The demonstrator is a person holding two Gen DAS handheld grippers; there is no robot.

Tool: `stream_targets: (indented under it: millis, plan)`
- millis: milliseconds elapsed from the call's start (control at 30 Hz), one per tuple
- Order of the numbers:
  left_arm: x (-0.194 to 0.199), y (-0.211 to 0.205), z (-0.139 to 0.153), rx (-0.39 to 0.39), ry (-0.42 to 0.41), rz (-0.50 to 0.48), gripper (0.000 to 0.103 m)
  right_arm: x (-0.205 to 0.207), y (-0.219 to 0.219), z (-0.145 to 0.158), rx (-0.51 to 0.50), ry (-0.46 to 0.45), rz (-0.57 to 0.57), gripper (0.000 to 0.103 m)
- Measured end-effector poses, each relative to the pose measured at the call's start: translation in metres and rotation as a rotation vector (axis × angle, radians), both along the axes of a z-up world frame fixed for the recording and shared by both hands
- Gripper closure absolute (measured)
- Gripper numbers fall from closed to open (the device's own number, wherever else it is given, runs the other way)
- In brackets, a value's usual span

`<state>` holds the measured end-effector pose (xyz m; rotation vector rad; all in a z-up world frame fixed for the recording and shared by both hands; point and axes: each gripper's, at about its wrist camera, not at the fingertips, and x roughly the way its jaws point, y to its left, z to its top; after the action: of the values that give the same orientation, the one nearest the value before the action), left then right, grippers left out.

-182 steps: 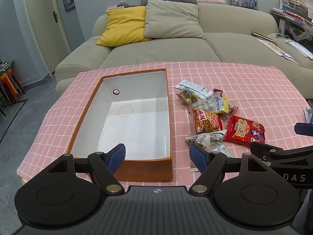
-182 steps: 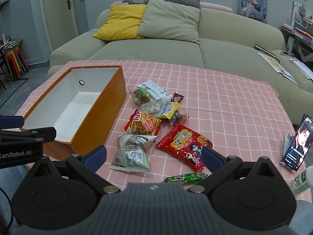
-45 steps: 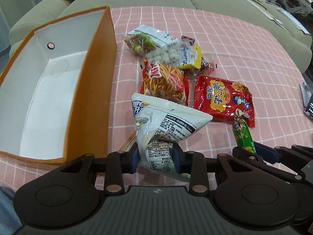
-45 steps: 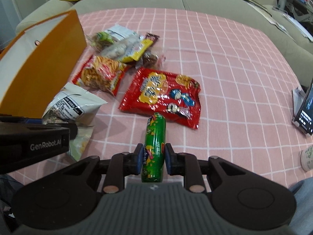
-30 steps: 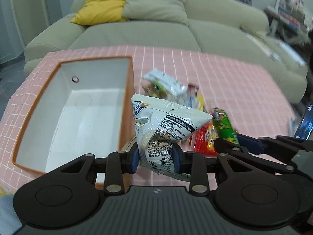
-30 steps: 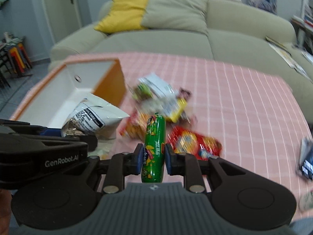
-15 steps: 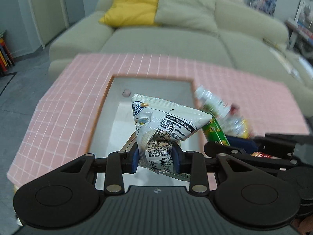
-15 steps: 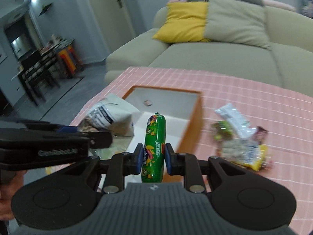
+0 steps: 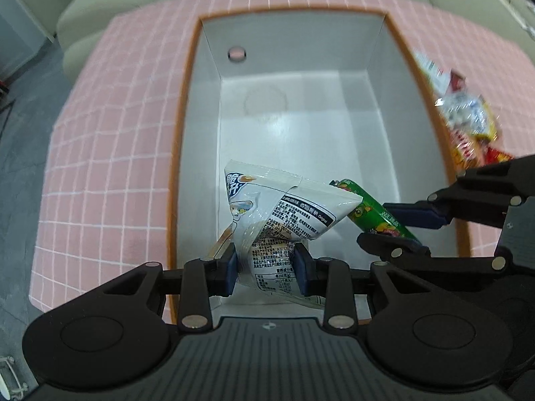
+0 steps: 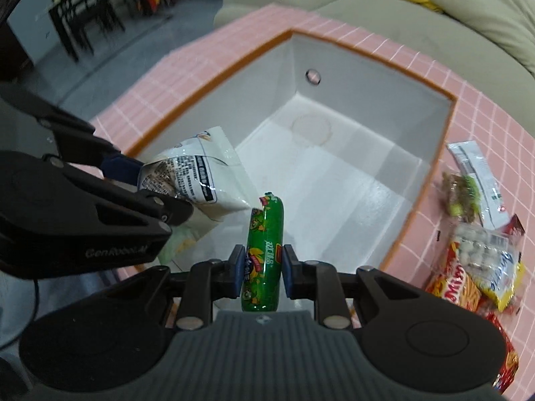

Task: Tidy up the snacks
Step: 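Carry the white chip bag and green sausage over the box with both tools, then open both tools to drop the chip bag and sausage into the box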

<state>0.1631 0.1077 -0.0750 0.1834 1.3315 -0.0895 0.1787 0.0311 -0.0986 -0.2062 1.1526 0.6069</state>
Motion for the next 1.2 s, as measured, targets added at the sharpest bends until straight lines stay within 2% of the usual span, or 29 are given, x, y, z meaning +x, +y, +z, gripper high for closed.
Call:
stream_targets:
  millis: [333, 567, 667, 833, 1067, 1133, 1200]
  plan:
    - [0.015, -0.003, -0.025, 0.028, 0.092, -0.019, 0.065, 0.02, 0.014, -0.033, -0.071, 0.122, 0.087, 0.084]
    - [0.02, 0.001, -0.036, 0.016, 0.126, -0.008, 0.064, 0.032, 0.019, -0.045, -0.07, 0.169, 0.09, 0.083]
    - [0.022, 0.002, -0.038, 0.028, 0.12, -0.003, 0.06, 0.032, 0.019, -0.045, -0.067, 0.164, 0.088, 0.083]
    - [0.018, 0.006, -0.034, 0.023, 0.108, 0.014, 0.051, 0.029, 0.016, -0.036, -0.039, 0.15, 0.076, 0.061]
    - [0.007, 0.009, -0.012, 0.026, 0.058, 0.02, 0.04, 0.021, 0.011, -0.015, -0.042, 0.097, 0.079, 0.055]
    - [0.004, 0.009, -0.004, 0.02, 0.038, 0.022, 0.036, 0.019, 0.007, -0.008, -0.054, 0.068, 0.069, 0.045]
    - [0.001, 0.008, 0.006, 0.014, 0.015, 0.025, 0.032, 0.015, 0.001, 0.001, -0.039, 0.044, 0.063, 0.044]
